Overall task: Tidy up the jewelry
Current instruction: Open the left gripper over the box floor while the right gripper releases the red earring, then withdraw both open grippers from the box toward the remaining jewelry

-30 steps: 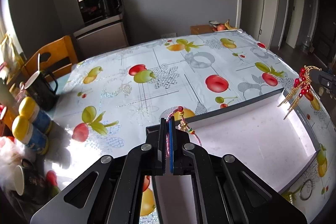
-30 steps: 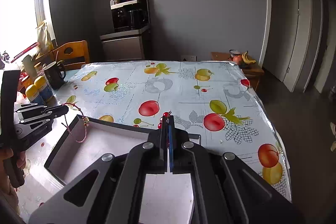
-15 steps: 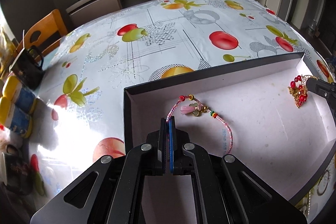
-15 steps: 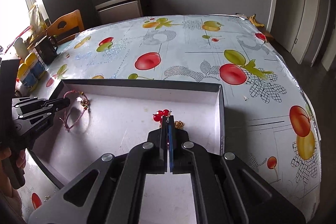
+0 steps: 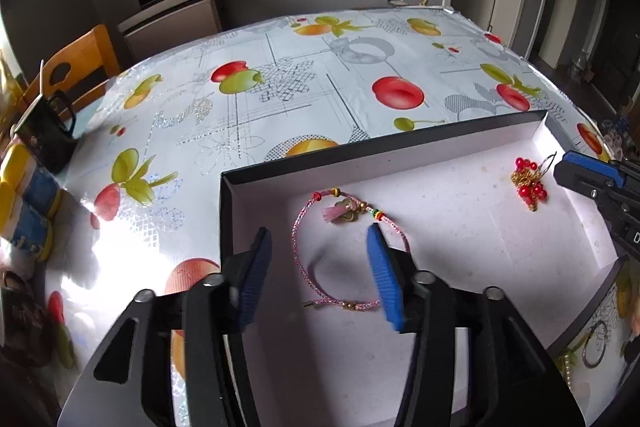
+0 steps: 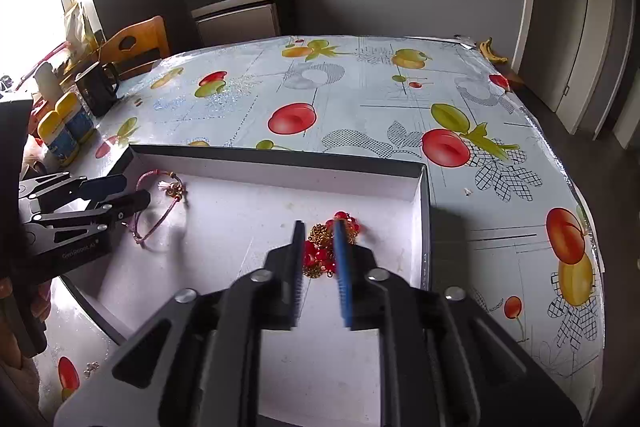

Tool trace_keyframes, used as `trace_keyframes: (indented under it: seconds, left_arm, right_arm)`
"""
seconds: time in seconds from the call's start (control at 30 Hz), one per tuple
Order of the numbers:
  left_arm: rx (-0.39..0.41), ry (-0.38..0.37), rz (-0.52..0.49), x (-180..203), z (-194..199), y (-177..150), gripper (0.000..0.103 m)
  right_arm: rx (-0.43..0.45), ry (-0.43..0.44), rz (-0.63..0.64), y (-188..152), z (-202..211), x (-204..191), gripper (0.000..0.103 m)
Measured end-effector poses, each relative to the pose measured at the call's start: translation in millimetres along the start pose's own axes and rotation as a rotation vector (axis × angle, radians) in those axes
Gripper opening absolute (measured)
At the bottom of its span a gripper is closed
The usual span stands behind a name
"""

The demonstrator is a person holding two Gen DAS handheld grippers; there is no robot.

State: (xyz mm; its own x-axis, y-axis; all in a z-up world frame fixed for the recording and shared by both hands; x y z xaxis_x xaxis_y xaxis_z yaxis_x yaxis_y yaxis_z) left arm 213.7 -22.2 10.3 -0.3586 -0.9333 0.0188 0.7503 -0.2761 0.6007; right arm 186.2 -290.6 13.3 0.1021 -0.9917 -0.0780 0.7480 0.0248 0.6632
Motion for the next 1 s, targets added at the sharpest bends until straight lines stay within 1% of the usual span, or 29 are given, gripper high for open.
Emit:
trace_keyframes:
  seconds: [0.03, 0.1, 0.13, 0.17, 0.2, 0.23, 0.27, 0.33, 0.4, 0.47, 0.5, 0.53, 0.7, 0.8, 0.9, 1.0]
  left_arm:
    - [0.018, -0.004, 0.002, 1, 5, 0, 0.073]
    - [0.045, -0.014, -0.001, 5, 15, -1, 0.079]
    - [0.051, -0.017, -0.004, 6, 18, -2, 0.079]
    - [0.056, -0.019, -0.006, 8, 22, -3, 0.079]
    - [0.061, -0.020, -0.007, 9, 26, -4, 0.079]
    - [0.067, -0.023, -0.006, 10, 30, -6, 0.079]
    - [0.073, -0.033, -0.005, 11, 35, -8, 0.079]
    - [0.091, -0.051, -0.008, 14, 46, -13, 0.079]
    - [0.119, -0.055, -0.023, 19, 60, -20, 0.080]
    - [0.151, -0.049, -0.034, 23, 73, -27, 0.086]
    - [0.167, -0.051, -0.037, 24, 79, -30, 0.091]
    - [0.184, -0.053, -0.039, 26, 85, -34, 0.092]
    - [0.229, -0.057, -0.041, 32, 106, -54, 0.093]
    - [0.231, -0.060, -0.031, 32, 111, -65, 0.093]
    - [0.241, -0.044, -0.027, 31, 115, -77, 0.094]
    - [0.233, -0.041, -0.023, 30, 118, -90, 0.094]
  right_arm:
    - [0.011, 0.003, -0.004, -1, 5, 1, 0.032]
    - [0.027, 0.009, -0.003, -2, 14, 3, 0.034]
    - [0.033, 0.010, -0.005, -3, 19, 4, 0.042]
    - [0.040, 0.010, -0.010, -5, 25, 5, 0.048]
    - [0.049, 0.010, -0.013, -8, 31, 6, 0.059]
    - [0.060, 0.010, -0.013, -11, 38, 8, 0.068]
    - [0.070, 0.011, -0.010, -13, 44, 8, 0.072]
    - [0.100, 0.003, -0.002, -19, 60, 10, 0.092]
    - [0.138, -0.012, 0.005, -25, 75, 12, 0.097]
    - [0.168, -0.019, 0.010, -31, 90, 14, 0.097]
    - [0.179, -0.022, 0.006, -34, 96, 16, 0.097]
    - [0.188, -0.026, 0.002, -37, 102, 18, 0.097]
    - [0.232, -0.074, 0.015, -56, 119, 18, 0.097]
    - [0.226, -0.072, 0.018, -68, 122, 17, 0.097]
    - [0.219, -0.067, 0.029, -80, 124, 15, 0.097]
    - [0.212, -0.068, 0.055, -92, 127, 12, 0.097]
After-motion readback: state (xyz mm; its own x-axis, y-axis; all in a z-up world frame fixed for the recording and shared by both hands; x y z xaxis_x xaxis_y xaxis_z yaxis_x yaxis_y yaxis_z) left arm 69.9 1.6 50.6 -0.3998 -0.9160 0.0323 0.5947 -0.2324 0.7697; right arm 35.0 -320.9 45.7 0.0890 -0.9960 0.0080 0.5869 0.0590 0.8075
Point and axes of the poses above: each gripper's, at about its wrist camera, not at the fingertips, and z roughly against the way its jaws point, x to its right, y to its top, the point moved 1 cm from there along -z, roughly the way its jaws point, and after that the axes turned 7 degrees about -y, right-handed, at the moved point
